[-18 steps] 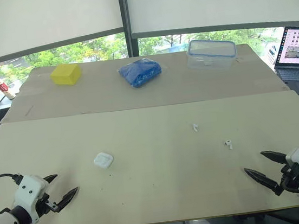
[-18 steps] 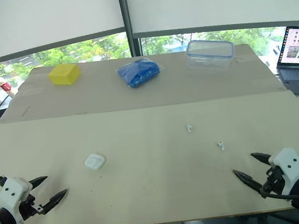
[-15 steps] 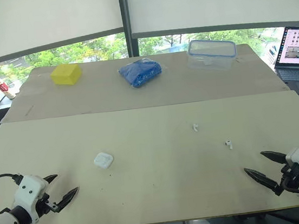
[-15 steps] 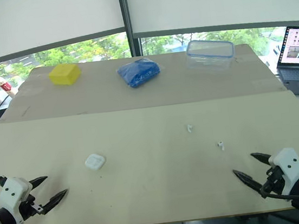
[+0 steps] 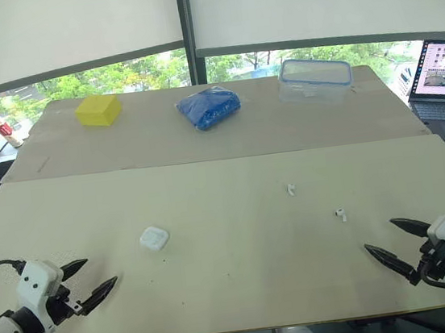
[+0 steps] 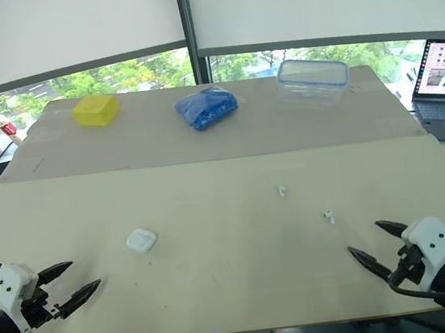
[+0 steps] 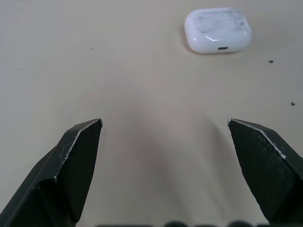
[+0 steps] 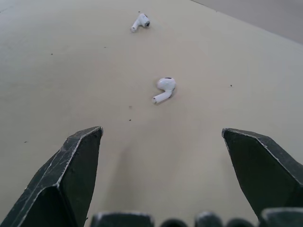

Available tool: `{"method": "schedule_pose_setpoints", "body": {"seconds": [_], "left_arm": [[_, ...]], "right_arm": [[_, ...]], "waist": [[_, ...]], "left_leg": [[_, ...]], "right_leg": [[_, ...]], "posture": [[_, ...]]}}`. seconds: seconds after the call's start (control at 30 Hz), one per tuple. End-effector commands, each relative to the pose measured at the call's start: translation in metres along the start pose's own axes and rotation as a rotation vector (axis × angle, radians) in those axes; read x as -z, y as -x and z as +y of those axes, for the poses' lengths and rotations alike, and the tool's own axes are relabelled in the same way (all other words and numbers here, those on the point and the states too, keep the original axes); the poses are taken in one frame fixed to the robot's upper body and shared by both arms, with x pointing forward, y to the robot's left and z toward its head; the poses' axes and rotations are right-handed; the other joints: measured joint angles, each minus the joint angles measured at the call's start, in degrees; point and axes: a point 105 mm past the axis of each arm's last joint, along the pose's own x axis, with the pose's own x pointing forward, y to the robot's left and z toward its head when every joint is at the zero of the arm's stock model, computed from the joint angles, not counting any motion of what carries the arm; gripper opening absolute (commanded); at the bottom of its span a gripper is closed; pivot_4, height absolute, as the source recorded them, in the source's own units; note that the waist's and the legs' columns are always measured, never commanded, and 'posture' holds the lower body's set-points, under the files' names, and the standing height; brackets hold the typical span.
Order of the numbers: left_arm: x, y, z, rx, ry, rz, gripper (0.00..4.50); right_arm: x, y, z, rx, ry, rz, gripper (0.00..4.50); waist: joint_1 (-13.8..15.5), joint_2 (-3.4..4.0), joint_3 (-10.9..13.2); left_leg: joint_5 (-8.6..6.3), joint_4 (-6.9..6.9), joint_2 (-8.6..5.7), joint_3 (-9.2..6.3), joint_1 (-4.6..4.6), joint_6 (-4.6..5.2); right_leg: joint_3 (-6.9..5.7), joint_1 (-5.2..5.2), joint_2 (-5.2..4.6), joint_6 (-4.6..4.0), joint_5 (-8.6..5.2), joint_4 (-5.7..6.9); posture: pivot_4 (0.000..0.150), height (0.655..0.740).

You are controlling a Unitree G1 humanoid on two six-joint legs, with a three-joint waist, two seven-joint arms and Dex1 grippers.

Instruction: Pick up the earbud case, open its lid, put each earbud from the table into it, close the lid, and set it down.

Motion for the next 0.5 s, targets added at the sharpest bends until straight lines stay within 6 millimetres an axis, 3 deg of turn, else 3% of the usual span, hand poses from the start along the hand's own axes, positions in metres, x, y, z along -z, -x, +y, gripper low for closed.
{"method": "schedule_pose_setpoints", "body": {"seconds": [0.03,0.17,0.4,0.5], "left_arm": [[-0.007,0.004,-0.001,0.029,-0.021,-0.003,4.5],[-0.01,-0.01,-0.009,0.046,-0.013,-0.008,4.5],[-0.015,-0.047,-0.027,0.064,0.016,0.003,4.5],[-0.014,-0.057,-0.026,0.04,0.014,0.018,4.5]], "right_arm": [[-0.011,0.005,-0.004,0.0,0.04,-0.029,4.45],[-0.019,0.0,0.001,-0.048,0.063,-0.037,4.45],[-0.061,-0.02,0.03,-0.233,0.108,-0.115,4.45],[-0.079,-0.025,0.045,-0.331,0.122,-0.134,4.45]], "waist": [[0.0,0.0,0.0],[0.0,0.01,0.0],[0.0,0.02,0.0],[-0.1,0.01,0.0]], "left_leg": [[0.0,0.0,0.0,0.0,0.01,0.0],[0.0,0.0,0.01,0.0,0.03,0.0],[0.0,0.01,0.01,-0.04,0.03,0.0],[0.0,0.01,0.0,-0.04,0.02,0.0]], "right_leg": [[0.0,0.0,0.0,0.0,0.0,0.0],[0.0,0.0,0.01,-0.01,0.0,0.01],[-0.01,0.03,0.03,0.0,0.02,0.05],[-0.01,0.02,0.01,0.0,0.02,0.05]], "posture": [[0.15,0.6859],[0.15,0.6859],[0.15,0.6859],[0.15,0.6859]]}}
